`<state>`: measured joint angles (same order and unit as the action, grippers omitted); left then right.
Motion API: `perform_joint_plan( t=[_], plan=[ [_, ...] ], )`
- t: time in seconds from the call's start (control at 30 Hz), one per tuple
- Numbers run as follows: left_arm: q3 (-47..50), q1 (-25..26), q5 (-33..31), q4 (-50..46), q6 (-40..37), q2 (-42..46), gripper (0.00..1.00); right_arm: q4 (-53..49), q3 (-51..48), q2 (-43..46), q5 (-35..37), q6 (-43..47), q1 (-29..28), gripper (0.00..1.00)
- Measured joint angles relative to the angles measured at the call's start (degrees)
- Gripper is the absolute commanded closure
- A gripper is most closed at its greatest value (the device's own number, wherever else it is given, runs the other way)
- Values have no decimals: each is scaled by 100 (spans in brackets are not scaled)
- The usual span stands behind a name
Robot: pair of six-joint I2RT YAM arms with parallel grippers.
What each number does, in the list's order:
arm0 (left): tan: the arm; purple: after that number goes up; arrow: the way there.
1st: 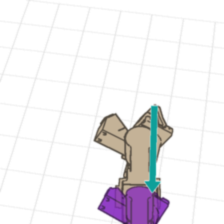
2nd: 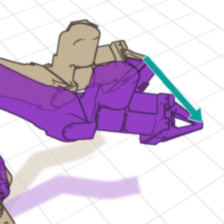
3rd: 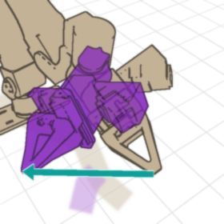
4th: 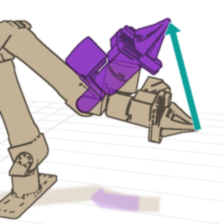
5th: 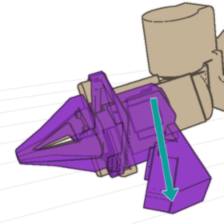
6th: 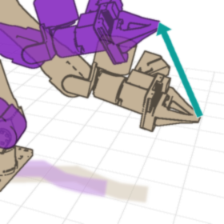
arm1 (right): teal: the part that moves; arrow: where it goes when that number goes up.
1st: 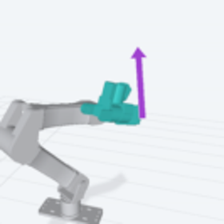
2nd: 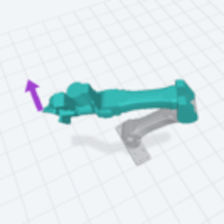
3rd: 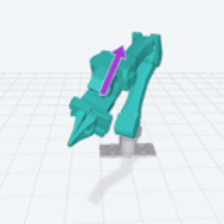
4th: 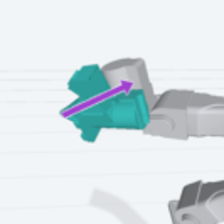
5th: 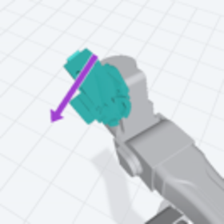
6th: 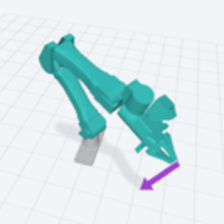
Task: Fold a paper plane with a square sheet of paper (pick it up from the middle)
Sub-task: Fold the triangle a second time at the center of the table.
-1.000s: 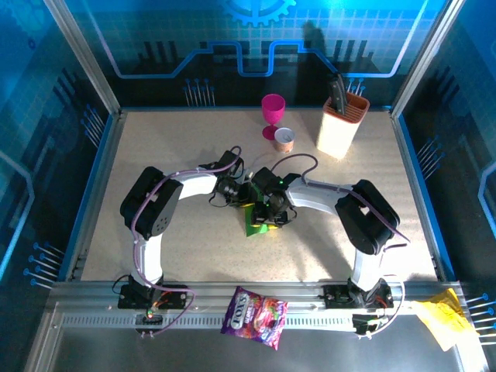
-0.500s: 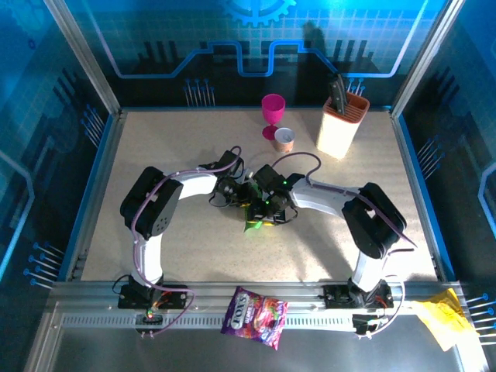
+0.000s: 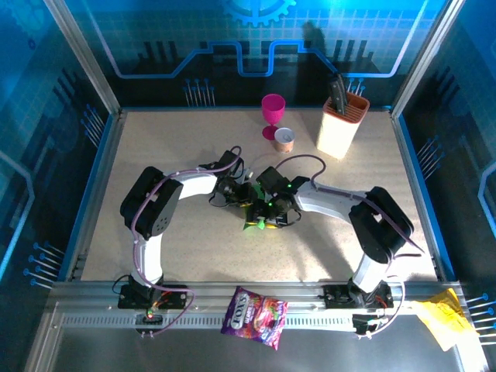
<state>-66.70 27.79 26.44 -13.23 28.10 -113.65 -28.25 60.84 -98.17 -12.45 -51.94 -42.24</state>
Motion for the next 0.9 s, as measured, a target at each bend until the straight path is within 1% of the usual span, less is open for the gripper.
perform_joint_plan(
  t=[0.07, 0.23, 0.4, 0.53, 0.6, 0.67, 0.73, 0.8, 0.9],
  plan=[
    [0, 0, 0, 0, -2, 2, 79, 4, -13, 76, 0, -20, 11, 36],
    [-2, -4, 2, -2, -2, 0, 78, 170, -94, 286, -2, -83, 33, 30],
    [-2, -4, 2, -2, -2, 0, 79, 323, -122, 334, -22, -120, 68, 28],
    [-7, -4, 0, -4, -2, 0, 78, 391, -201, 409, -22, -131, 81, 32],
    [-9, -4, 2, -7, -2, -2, 79, 407, -243, 479, -24, -170, 83, 36],
    [-13, -4, 2, -7, -2, -9, 79, 442, -278, 529, -46, -203, 101, 43],
    [-13, -9, 7, -9, -2, -9, 79, 481, -310, 557, -61, -216, 116, 46],
    [-17, -9, 17, -15, -2, -11, 79, 551, -385, 599, -72, -232, 120, 46],
    [-26, -9, 17, -22, -2, -17, 79, 651, -507, 632, -136, -247, 142, 43]
  ],
)
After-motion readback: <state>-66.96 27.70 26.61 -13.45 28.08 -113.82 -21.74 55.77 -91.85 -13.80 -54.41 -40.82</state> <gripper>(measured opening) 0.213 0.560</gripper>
